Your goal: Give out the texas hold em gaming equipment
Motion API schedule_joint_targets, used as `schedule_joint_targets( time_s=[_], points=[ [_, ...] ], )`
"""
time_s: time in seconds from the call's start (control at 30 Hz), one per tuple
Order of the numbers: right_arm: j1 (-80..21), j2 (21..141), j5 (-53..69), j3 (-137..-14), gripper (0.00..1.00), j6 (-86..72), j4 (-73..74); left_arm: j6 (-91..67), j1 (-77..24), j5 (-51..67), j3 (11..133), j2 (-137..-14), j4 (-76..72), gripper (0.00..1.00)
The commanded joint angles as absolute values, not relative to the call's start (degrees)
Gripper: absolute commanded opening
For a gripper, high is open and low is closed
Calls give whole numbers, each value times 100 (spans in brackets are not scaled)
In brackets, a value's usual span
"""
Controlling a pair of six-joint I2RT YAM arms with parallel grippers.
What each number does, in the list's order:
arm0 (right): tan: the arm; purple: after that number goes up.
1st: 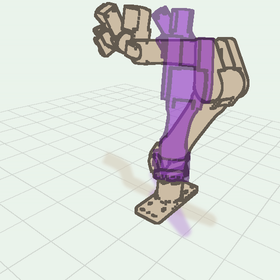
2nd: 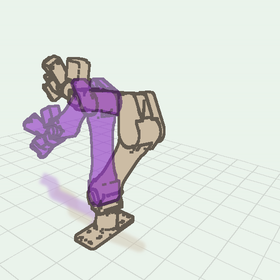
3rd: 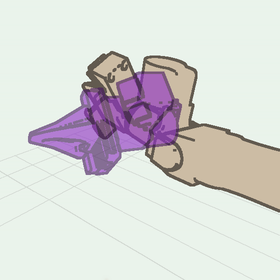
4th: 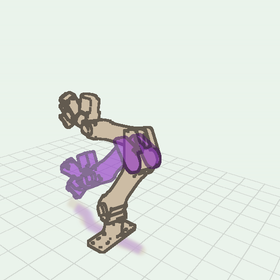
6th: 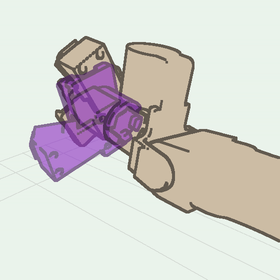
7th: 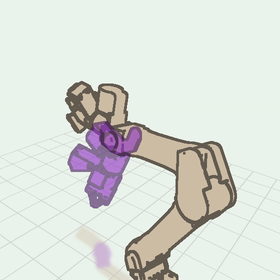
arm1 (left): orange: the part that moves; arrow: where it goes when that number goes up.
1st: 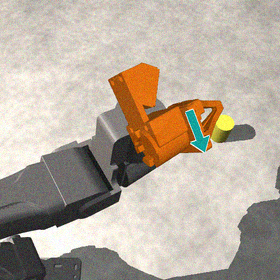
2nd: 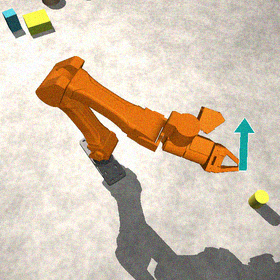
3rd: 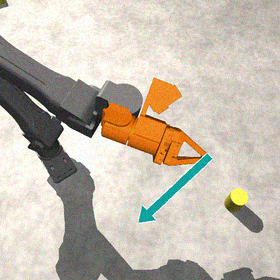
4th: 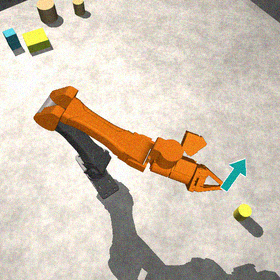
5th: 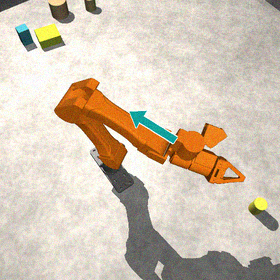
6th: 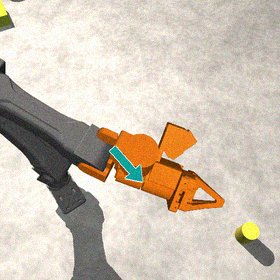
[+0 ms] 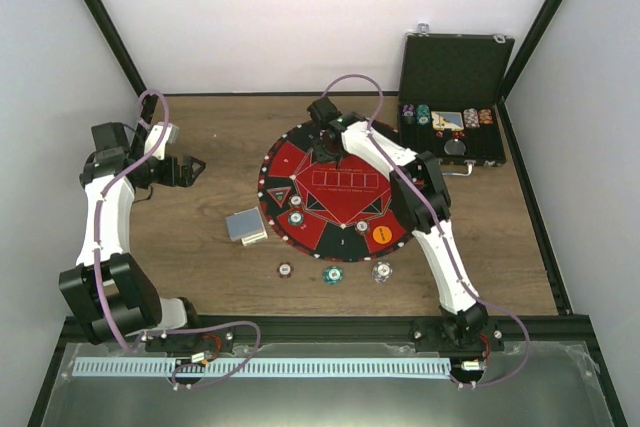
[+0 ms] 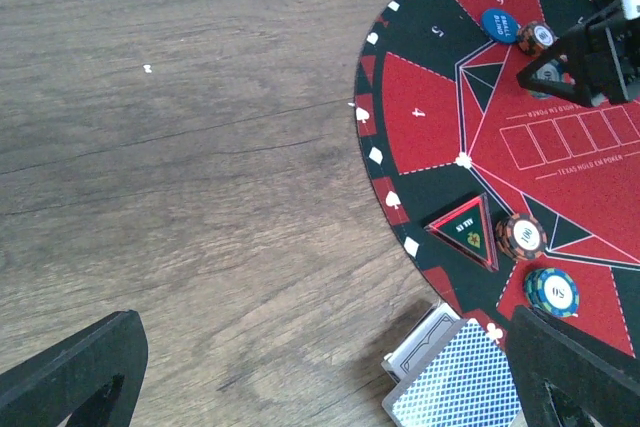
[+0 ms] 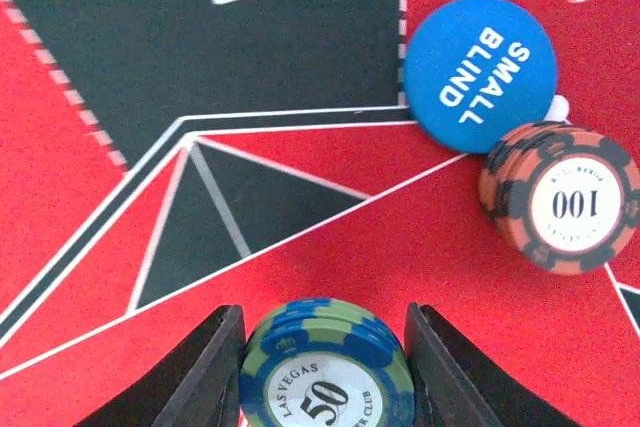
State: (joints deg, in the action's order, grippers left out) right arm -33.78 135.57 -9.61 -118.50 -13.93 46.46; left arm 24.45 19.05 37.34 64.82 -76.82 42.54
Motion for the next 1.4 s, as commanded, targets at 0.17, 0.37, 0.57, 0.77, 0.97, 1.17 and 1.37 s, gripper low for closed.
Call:
schedule_joint_targets(
  time_s=[0.17,0.37,0.57,0.77,0.97,1.17,1.37],
  points=[
    [-3069,14367,-950,-12655,22,-1301,4466,2564,1934,3865,6502,-7783,4147,100],
    [-3059,14553,-931,-12810,22,-1311,4355,2592,1934,3863,6486,-7804,4122,100],
    [-3059,14616,-922,-12849,25,-1295,4368,2546,1930,3913,6495,-7866,4087,100],
    [-3094,14435,-820,-12833,49,-1334,4458,2538,1933,3927,6477,-7883,4088,100],
    [-3312,13819,-943,-12771,56,-1335,4631,2570,1934,3873,6460,-7850,4151,100],
    [-3762,12395,-1101,-11306,59,-1486,4353,2543,1934,3889,6530,-7784,4219,100],
    [-4716,10576,-1086,-8673,67,-2039,3832,2527,1937,3922,6530,-7704,4257,100]
  ],
)
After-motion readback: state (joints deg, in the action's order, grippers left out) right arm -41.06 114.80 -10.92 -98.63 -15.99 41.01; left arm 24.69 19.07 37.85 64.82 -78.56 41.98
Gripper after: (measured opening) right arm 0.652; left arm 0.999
